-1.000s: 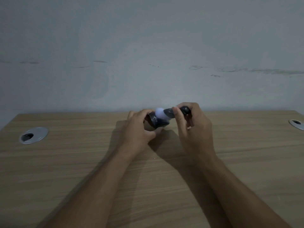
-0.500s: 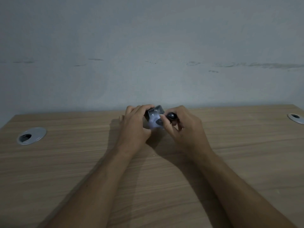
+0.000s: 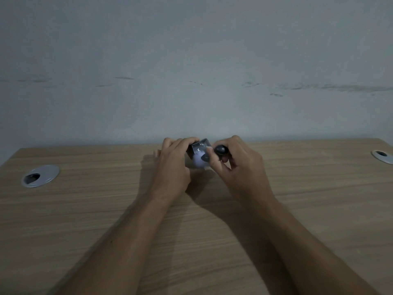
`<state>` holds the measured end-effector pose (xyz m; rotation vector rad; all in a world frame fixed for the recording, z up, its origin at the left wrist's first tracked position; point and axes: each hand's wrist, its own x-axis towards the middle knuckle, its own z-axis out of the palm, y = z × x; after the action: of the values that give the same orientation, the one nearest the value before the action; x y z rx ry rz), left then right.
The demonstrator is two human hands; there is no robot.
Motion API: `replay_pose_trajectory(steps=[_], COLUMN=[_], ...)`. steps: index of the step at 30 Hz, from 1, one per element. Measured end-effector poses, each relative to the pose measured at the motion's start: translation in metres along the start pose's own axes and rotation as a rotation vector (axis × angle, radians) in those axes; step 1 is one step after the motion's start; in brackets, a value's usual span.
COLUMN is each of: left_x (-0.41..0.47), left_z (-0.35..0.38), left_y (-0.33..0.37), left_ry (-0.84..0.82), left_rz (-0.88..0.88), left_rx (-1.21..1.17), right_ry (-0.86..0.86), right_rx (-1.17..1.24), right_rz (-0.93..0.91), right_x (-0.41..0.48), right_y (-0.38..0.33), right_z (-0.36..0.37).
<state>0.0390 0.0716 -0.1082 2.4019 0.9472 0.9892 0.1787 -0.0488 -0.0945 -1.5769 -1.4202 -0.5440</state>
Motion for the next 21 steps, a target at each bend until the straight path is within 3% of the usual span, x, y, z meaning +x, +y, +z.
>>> replay_pose_trajectory(steps=[2,9,12,21], left_x=[0.0,0.001,0.001,-0.001], left_z=[0.004,-0.001,0.003,-0.002], left_y=[-0.001,0.0,-0.001,0.003], left_ry=[0.0,-0.014,-0.005,-0.012], left_rz=[0.009,-0.012,0.012,0.063], left_rx=[-0.019,-0.023,0.008,-0.052], right_ry=[0.055,-0.028,0.076,0.097], right_rx=[0.004,0.016,0.017,0.071], right_rz=[0.005,-0.04,0.056,0.359], right_x=[0.003,-0.001,0.004,0.0], right_y=[-0.006,0.001,-0.001,0.021], right_z=[-0.003,0.003,-0.001,-0.003])
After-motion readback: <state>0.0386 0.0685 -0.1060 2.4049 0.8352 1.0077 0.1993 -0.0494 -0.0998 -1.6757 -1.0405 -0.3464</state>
